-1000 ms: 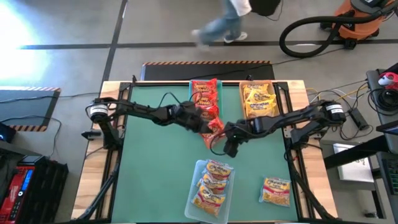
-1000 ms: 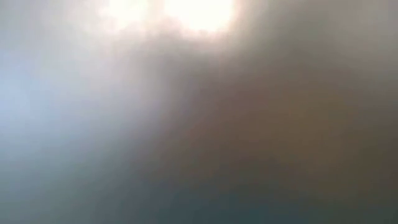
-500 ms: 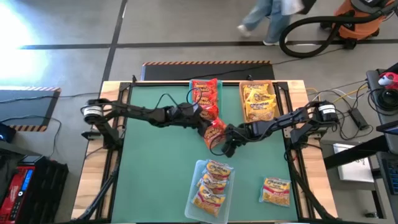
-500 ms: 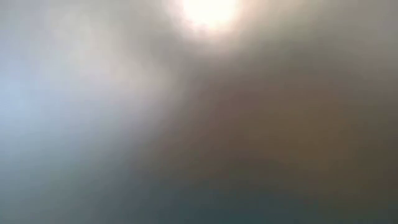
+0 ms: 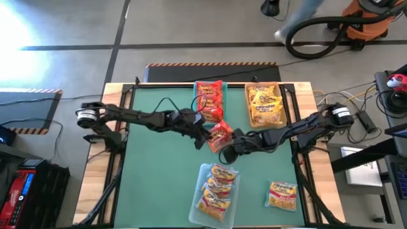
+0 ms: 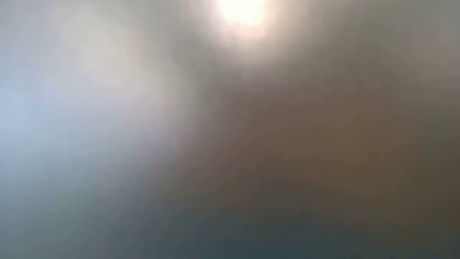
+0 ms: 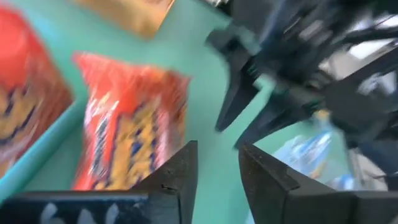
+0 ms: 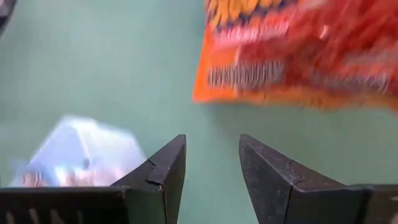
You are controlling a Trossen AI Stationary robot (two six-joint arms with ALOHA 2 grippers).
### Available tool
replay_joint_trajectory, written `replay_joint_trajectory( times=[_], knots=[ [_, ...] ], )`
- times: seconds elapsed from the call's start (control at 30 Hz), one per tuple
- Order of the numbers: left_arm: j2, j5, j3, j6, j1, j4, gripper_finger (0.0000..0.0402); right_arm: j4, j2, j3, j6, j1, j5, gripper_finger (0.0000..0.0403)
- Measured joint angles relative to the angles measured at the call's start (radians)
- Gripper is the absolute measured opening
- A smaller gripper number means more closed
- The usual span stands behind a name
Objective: Sort Maruchan noodles
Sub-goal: Put the red noodle pack into the green bin
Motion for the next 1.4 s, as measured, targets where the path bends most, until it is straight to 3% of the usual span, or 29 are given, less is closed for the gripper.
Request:
replay_joint_trajectory(
  times=[0.23, 0.43, 0.7, 1.07, 1.4],
  knots=[
    [0.041, -0.061, 0.000, 0.038, 0.013, -0.102, 0.0150, 0.022, 0.077, 0.000, 0.016, -0.004, 0.233, 0.0139],
    [0.052, -0.118, 0.000, 0.063, 0.019, -0.103, 0.0178, 0.026, 0.181, 0.000, -0.004, -0.026, 0.254, 0.0139],
    [0.059, -0.172, 0.000, 0.012, 0.033, -0.072, 0.0183, 0.109, 0.284, 0.003, -0.099, -0.027, 0.296, 0.0139],
    [0.187, -0.163, 0.011, -0.110, 0.035, 0.061, 0.0183, 0.138, 0.279, 0.002, -0.163, -0.027, 0.315, 0.0139],
    [0.301, -0.100, 0.121, -0.111, 0.036, 0.061, 0.0183, 0.145, 0.280, 0.001, -0.197, -0.027, 0.308, 0.0139]
  ],
)
